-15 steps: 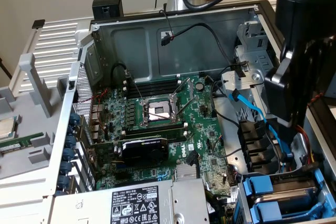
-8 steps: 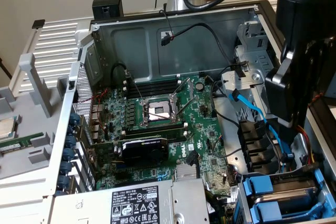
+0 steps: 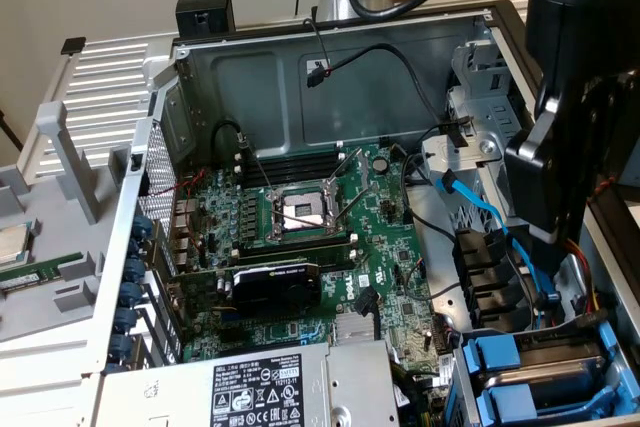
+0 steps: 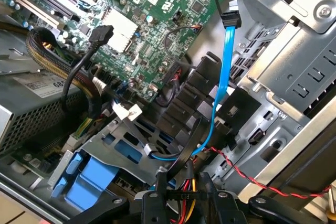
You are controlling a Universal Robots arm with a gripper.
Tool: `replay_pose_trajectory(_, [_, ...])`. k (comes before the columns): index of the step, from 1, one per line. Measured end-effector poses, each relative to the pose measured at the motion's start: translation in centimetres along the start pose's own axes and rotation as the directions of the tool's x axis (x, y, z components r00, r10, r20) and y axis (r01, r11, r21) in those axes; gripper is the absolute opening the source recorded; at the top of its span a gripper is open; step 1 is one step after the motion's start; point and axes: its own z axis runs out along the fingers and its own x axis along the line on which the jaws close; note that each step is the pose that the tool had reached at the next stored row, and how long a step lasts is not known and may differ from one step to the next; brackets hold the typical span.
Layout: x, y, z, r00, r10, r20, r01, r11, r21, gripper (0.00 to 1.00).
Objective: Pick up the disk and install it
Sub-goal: 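Insert the first disk wire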
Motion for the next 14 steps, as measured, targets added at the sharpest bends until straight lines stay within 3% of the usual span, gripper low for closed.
replay_pose_trajectory(1, [0.0,0.0,0.0,1.0,0.0,-0.0002,0.0,1.0,0.0002,0.36])
replay_pose_trajectory(3, [0.0,0.0,0.0,1.0,0.0,-0.0006,0.0,1.0,0.0008,0.49])
replay_pose_trajectory(6, [-0.01,0.0,0.0,1.0,0.0,-0.0014,0.0,1.0,0.0021,0.55])
replay_pose_trajectory(7, [-0.01,0.02,0.0,1.0,0.0,-0.0022,0.0,1.0,0.0032,0.61])
replay_pose_trajectory(14, [0.21,0.06,-0.44,1.0,0.0,-0.0067,0.0,0.9999,0.0122,0.61])
